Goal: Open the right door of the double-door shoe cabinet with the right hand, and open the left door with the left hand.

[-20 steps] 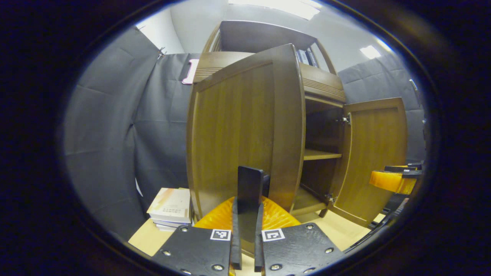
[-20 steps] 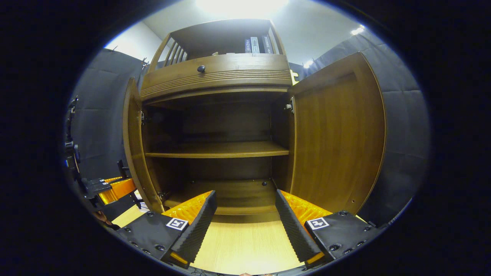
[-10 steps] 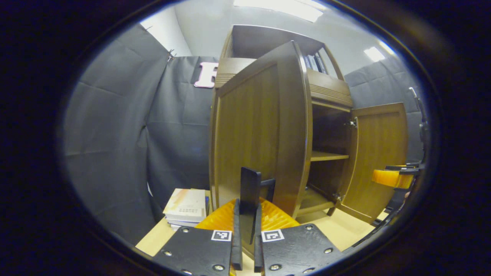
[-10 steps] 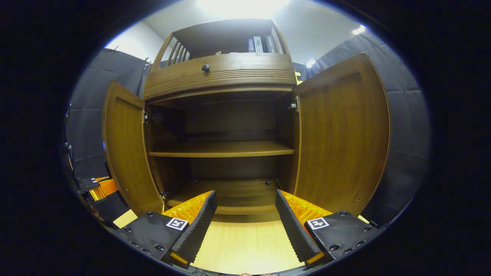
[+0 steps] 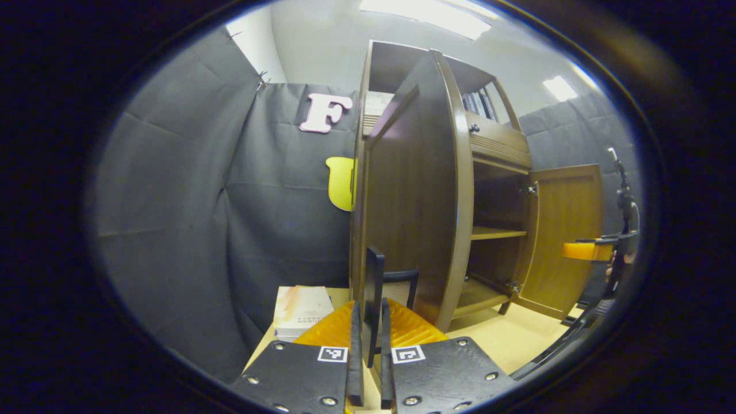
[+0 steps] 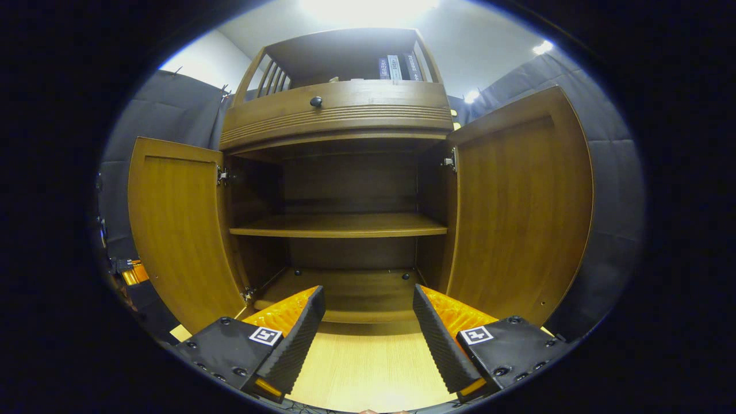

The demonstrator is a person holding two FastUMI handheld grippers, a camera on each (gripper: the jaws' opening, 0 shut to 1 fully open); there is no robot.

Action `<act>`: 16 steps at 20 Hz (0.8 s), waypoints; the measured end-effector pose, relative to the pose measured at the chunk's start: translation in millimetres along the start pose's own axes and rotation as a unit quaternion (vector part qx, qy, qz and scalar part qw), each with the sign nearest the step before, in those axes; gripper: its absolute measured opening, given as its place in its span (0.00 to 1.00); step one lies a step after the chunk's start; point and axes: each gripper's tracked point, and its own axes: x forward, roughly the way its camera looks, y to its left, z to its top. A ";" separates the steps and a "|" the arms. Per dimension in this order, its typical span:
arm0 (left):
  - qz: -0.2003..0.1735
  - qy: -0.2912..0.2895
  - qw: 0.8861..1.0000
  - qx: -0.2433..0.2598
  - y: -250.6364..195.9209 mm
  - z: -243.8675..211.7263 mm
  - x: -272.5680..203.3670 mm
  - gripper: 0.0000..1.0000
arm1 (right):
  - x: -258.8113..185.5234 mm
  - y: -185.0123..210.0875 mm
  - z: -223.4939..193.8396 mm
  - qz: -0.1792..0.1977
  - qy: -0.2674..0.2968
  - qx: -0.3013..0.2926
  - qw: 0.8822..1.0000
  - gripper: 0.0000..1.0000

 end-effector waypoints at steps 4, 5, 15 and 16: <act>-0.016 0.004 1.000 -0.005 17.9 1.7 -4.4 0.15 | 3.0 1.2 6.2 -0.003 0.004 -0.007 1.000 0.93; -0.031 0.006 0.999 -0.009 11.6 1.4 -4.2 0.14 | 4.1 0.8 7.9 -0.005 0.005 -0.006 1.000 0.93; 0.001 -0.006 1.000 0.005 19.7 7.1 -4.7 0.02 | -2.8 -20.2 27.0 -0.045 0.015 -0.031 0.998 0.95; 0.005 -0.006 1.000 0.006 20.1 9.5 -6.4 0.01 | -3.8 -22.3 27.6 -0.046 0.015 -0.032 0.998 0.96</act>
